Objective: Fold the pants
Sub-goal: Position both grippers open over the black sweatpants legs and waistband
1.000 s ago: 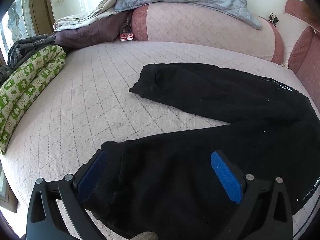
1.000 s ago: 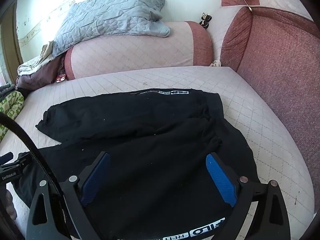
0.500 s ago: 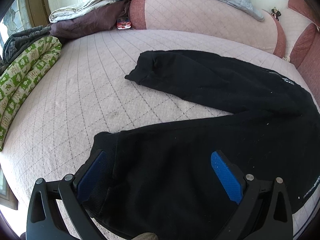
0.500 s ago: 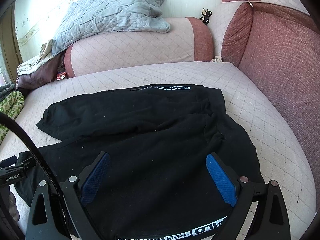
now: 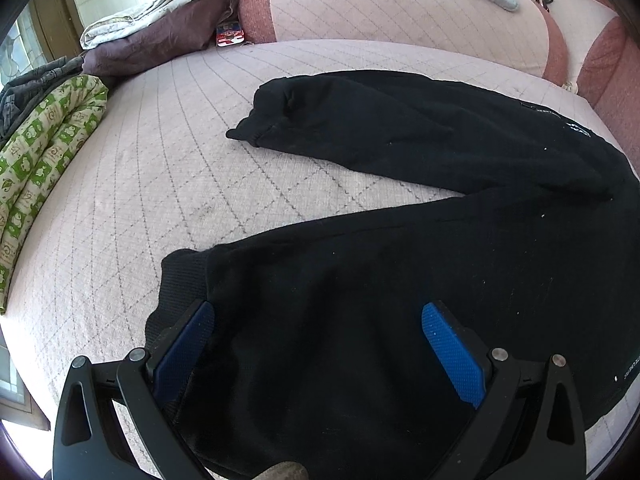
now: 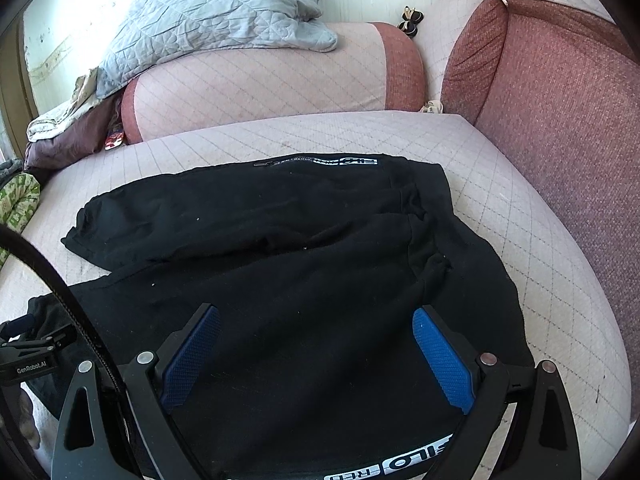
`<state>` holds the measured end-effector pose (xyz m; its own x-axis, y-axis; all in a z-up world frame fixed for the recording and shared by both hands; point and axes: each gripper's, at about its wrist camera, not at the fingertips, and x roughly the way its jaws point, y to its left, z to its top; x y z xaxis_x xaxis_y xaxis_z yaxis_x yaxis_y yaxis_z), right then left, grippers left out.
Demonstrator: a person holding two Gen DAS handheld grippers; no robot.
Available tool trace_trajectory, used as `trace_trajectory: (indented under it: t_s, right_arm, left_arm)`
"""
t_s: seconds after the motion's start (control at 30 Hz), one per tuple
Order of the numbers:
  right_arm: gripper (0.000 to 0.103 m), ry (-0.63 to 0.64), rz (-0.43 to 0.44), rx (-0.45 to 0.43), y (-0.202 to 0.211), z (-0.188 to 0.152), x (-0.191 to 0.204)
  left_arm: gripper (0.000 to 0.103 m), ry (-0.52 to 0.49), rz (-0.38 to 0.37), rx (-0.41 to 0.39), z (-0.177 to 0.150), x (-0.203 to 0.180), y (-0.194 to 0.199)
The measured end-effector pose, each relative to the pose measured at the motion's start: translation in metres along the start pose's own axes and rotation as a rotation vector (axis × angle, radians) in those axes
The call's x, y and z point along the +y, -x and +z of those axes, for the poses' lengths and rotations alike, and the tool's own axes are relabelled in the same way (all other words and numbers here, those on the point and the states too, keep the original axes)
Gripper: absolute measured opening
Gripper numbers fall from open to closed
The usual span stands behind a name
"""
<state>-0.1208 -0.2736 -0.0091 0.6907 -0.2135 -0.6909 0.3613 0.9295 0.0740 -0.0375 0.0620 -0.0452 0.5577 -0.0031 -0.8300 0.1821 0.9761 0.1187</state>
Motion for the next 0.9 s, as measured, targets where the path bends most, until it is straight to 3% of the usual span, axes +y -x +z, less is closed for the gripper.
trace_trajectory:
  t_s: [0.23, 0.9]
  right_arm:
    - [0.099, 0.017, -0.037, 0.02, -0.008, -0.003, 0.002]
    - [0.099, 0.062, -0.128, -0.01, 0.002, -0.011, 0.005]
  left_arm:
    - [0.103, 0.034, -0.064, 0.014, 0.0, 0.011, -0.002]
    - [0.103, -0.023, -0.042, -0.047, -0.008, 0.004, 0.001]
